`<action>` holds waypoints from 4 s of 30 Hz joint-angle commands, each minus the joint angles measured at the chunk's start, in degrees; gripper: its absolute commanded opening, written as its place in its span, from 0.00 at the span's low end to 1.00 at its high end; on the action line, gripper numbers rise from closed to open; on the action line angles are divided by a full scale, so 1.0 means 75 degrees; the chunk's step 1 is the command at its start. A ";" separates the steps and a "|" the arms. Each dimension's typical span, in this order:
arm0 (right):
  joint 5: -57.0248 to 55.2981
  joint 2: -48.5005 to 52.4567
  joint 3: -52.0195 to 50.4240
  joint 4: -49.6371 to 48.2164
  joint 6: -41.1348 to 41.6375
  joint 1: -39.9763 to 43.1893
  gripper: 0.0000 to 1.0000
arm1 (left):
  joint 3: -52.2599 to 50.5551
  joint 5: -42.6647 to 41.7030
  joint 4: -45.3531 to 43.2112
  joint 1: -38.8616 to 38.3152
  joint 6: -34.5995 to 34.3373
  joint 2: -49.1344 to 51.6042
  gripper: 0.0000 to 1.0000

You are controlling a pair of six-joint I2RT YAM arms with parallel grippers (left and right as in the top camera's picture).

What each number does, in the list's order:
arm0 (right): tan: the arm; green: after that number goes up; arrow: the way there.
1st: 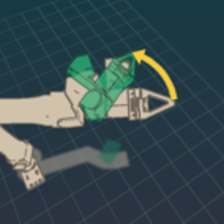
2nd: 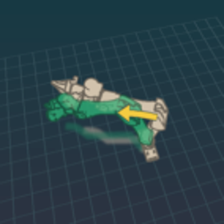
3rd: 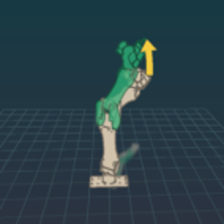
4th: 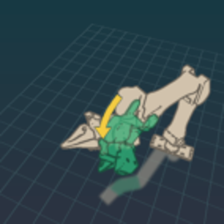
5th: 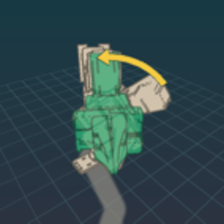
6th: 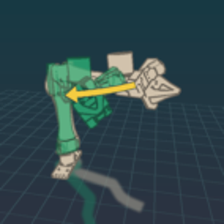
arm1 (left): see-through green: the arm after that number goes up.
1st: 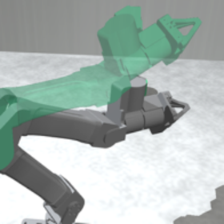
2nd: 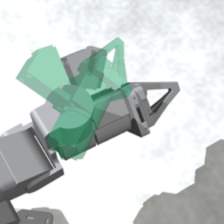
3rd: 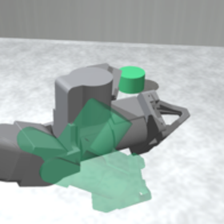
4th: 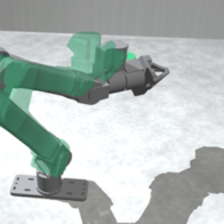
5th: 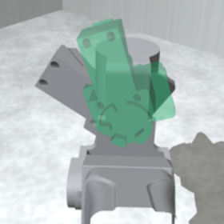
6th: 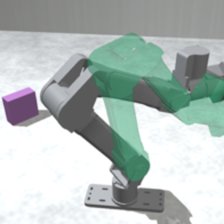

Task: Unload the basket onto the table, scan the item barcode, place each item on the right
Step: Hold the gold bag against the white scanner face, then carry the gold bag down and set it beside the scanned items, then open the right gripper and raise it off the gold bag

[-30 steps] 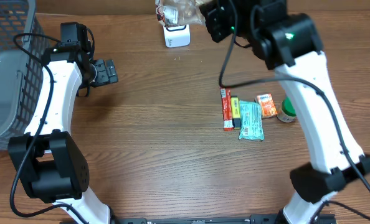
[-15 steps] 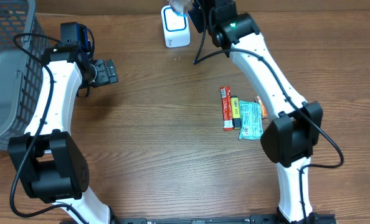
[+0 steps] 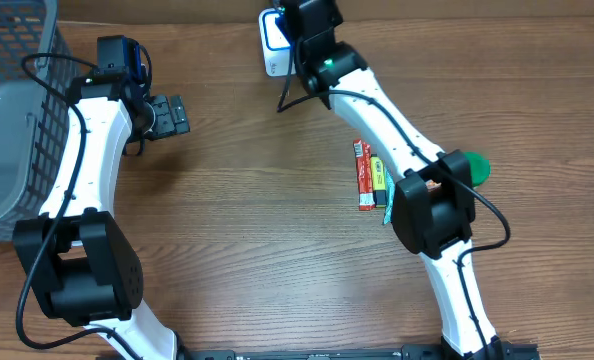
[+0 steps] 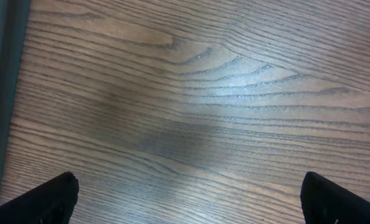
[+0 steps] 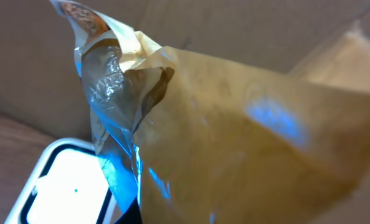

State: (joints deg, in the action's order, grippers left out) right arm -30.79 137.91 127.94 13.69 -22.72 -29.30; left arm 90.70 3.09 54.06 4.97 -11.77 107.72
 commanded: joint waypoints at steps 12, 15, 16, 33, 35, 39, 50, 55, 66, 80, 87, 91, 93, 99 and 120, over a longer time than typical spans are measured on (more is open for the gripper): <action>-0.0854 0.0589 0.0090 -0.0262 -0.0035 -0.0076 0.04 | 0.0125 0.0038 -0.0020 -0.0015 0.0140 0.0082 1.00; -0.0854 0.0589 0.0090 -0.0195 -0.0038 -0.0163 0.04 | 0.0125 0.0038 -0.0017 -0.0015 0.0140 0.0082 1.00; -0.0857 0.0589 0.0090 -0.0157 -0.0038 -0.0178 0.04 | 0.0125 0.0038 -0.0020 -0.0015 0.0140 0.0082 1.00; -0.0670 0.0589 0.0090 0.0361 0.0023 -0.0641 0.04 | 0.0125 0.0038 -0.0020 -0.0015 0.0140 0.0082 1.00; -0.0513 0.0589 0.0090 0.0507 0.0032 -0.0685 0.04 | 0.0125 0.0038 -0.0020 -0.0015 0.0140 0.0082 1.00; -0.0052 0.0589 0.0090 0.0784 0.0364 -0.0726 0.04 | 0.0125 0.0038 -0.0020 -0.0015 0.0140 0.0082 1.00; 0.0694 0.0589 0.0093 0.0959 0.1244 -0.0729 0.04 | 0.0125 0.0038 -0.0020 -0.0015 0.0140 0.0082 1.00; 0.0685 0.0568 0.0102 0.0909 0.1466 -0.0714 0.04 | 0.0125 0.0038 -0.0020 -0.0015 0.0140 0.0082 1.00; 0.0632 -0.0691 0.0102 0.1262 0.1463 -0.0676 0.04 | 0.0125 0.0038 -0.0020 -0.0015 0.0140 0.0082 1.00; 0.4462 -0.2168 0.0093 0.7280 0.1996 0.0119 0.04 | 0.0125 0.0038 -0.0020 -0.0015 0.0140 0.0082 1.00; 0.5619 -0.1827 -0.0003 0.9993 0.1466 0.0816 0.04 | 0.0125 0.0038 -0.0020 -0.0015 0.0140 0.0082 1.00; 0.5721 -0.1810 -0.0423 1.0535 0.1396 0.1081 0.04 | 0.0125 0.0038 -0.0020 -0.0015 0.0140 0.0082 1.00; 0.5729 -0.1810 -0.0699 1.0640 0.1396 0.1201 0.04 | 0.0125 0.0038 -0.0020 -0.0015 0.0140 0.0082 1.00; 0.5998 -0.1810 -0.1772 1.0526 0.1390 0.1274 0.04 | 0.0125 0.0038 -0.0020 -0.0009 0.0140 0.0082 1.00; 0.3057 -0.1813 -0.2987 0.8061 0.2722 0.1274 1.00 | 0.0125 0.0038 -0.0020 -0.0023 0.0140 0.0082 1.00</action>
State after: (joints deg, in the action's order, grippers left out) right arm -3.51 124.38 105.41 75.92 -5.34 -19.88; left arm 90.70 3.09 54.06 4.97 -11.75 107.72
